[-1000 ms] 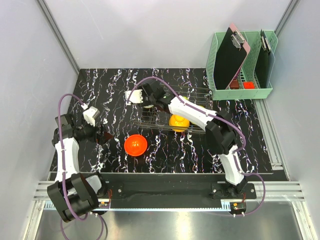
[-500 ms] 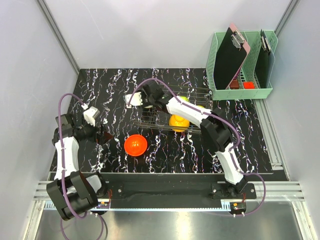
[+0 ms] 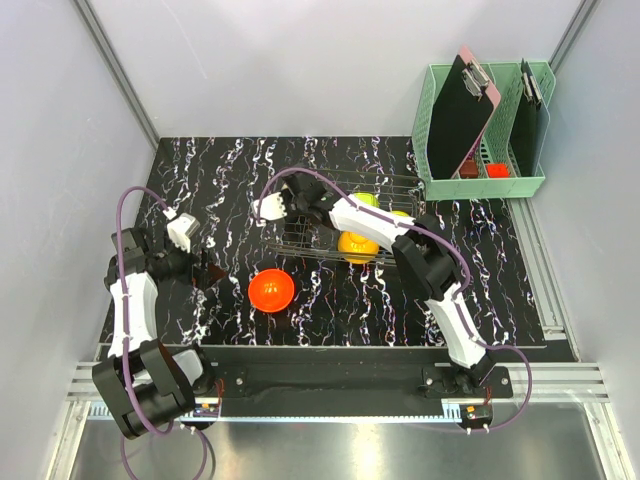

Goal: Load the bowls into the dish rack

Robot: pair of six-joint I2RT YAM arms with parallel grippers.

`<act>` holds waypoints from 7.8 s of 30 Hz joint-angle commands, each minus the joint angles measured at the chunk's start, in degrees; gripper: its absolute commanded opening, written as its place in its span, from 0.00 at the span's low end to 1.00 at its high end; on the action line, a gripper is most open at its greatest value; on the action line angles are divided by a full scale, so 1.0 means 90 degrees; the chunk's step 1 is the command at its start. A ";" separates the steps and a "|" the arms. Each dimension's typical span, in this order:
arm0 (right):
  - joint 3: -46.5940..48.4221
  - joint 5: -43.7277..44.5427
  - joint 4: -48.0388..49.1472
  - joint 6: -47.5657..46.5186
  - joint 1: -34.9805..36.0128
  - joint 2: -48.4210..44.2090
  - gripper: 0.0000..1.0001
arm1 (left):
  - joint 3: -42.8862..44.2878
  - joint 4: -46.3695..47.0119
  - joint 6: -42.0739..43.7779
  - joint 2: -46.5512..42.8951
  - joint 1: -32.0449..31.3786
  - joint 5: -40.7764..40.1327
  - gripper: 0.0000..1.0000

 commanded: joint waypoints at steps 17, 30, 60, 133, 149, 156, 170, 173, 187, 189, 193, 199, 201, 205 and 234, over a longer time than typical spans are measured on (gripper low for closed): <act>-0.0572 0.0356 0.0493 -0.0135 -0.0050 -0.1011 0.12 | 0.0122 0.0040 0.0062 -0.0129 0.0026 0.0208 0.99; -0.1394 0.0473 0.0053 0.0295 -0.0070 -0.2037 1.00 | 0.0200 -0.0009 0.0033 -0.0217 0.0026 0.0384 0.99; -0.0474 -0.0338 0.1372 -0.0603 -0.0167 -0.0298 0.00 | 0.0249 -0.0028 0.0228 0.0018 0.0065 0.0208 0.99; -0.2613 0.2992 0.6274 0.0080 -0.0402 -0.1304 0.00 | 0.0298 -0.0302 0.0091 -0.0597 0.0065 0.0394 0.99; -0.3190 0.3832 0.6441 0.0334 -0.0285 -0.2144 0.00 | 0.0230 -0.0302 0.0140 -0.0568 0.0075 0.0521 0.99; -0.3619 0.3988 0.6235 0.0646 -0.0187 -0.2232 0.00 | 0.0191 -0.0302 0.0121 -0.0666 0.0065 0.0511 0.99; -0.3806 0.4135 0.6460 0.0861 -0.0148 -0.1969 0.00 | 0.0142 -0.0322 0.0169 -0.0666 0.0065 0.0472 0.99; -0.3747 0.4183 0.6421 0.0910 -0.0148 -0.1891 0.00 | 0.0122 -0.0321 0.0179 -0.0676 0.0065 0.0453 0.99; -0.4001 0.4369 0.6235 0.1135 0.0018 -0.1725 0.00 | 0.0210 -0.0341 0.0248 -0.0607 0.0056 0.0472 0.99; -0.4010 0.4389 0.6138 0.1223 0.0057 -0.1705 0.00 | 0.0210 -0.0341 0.0248 -0.0588 0.0065 0.0482 0.99; -0.4059 0.4467 0.6147 0.1233 0.0194 -0.1598 0.00 | 0.0210 -0.0341 0.0267 -0.0597 0.0065 0.0463 0.99; -0.4079 0.4555 0.6001 0.1369 0.0262 -0.1549 0.00 | 0.0230 -0.0351 0.0335 -0.0607 0.0065 0.0443 0.99; -0.4118 0.4574 0.5913 0.1418 0.0311 -0.1539 0.00 | 0.0230 -0.0341 0.0345 -0.0588 0.0075 0.0433 0.99; -0.4128 0.4662 0.5747 0.1545 0.0350 -0.1500 0.00 | 0.0249 -0.0360 0.0365 -0.0578 0.0065 0.0443 0.99; -0.2761 0.3785 0.2194 0.2989 0.0448 -0.2036 0.87 | 0.0152 -0.0536 0.0452 -0.0832 0.0075 0.0492 0.99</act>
